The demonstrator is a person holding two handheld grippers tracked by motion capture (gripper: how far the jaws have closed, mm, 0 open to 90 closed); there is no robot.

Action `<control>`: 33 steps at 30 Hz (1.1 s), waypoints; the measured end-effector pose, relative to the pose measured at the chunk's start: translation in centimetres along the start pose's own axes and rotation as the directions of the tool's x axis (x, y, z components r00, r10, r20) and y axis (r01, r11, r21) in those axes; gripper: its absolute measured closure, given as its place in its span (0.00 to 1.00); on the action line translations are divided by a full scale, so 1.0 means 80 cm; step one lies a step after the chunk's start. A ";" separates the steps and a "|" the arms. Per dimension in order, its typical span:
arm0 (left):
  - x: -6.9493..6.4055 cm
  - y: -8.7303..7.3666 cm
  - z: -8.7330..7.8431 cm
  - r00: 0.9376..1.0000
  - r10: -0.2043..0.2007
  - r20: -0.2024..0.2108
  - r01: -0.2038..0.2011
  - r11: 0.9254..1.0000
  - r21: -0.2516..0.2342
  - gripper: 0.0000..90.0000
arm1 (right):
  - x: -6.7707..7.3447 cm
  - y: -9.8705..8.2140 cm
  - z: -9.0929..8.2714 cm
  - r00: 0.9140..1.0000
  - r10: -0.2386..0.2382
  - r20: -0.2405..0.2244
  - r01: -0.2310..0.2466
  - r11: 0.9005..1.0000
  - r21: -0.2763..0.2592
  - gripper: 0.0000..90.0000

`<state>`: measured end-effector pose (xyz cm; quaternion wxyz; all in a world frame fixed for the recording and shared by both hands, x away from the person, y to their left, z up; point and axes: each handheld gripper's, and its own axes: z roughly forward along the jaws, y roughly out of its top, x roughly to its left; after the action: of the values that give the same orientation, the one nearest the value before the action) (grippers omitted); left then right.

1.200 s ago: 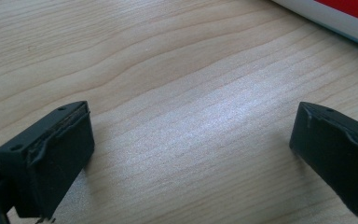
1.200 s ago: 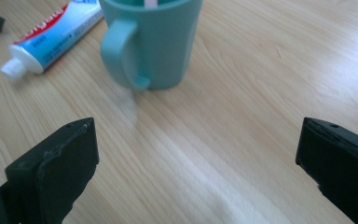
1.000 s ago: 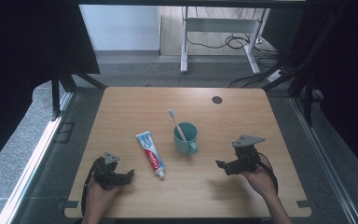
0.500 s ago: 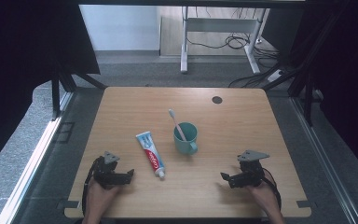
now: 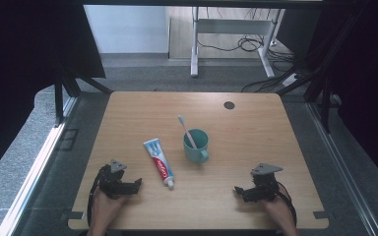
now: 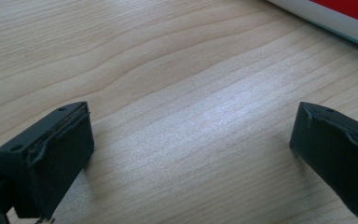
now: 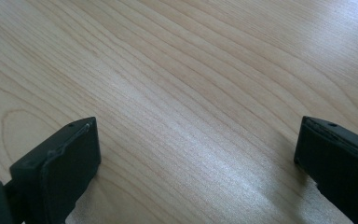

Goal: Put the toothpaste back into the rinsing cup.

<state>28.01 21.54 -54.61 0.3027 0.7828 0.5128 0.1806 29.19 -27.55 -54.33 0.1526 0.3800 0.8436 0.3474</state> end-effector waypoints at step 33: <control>-0.023 0.067 0.004 0.997 0.008 0.072 -0.014 0.996 0.083 0.01 | 0.000 0.000 0.000 1.000 -0.001 0.006 0.001 1.000 0.000 0.00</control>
<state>31.15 18.21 -51.25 0.2867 0.8036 0.5044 0.1327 29.17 -27.53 -54.34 0.1551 0.3806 0.8433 0.3463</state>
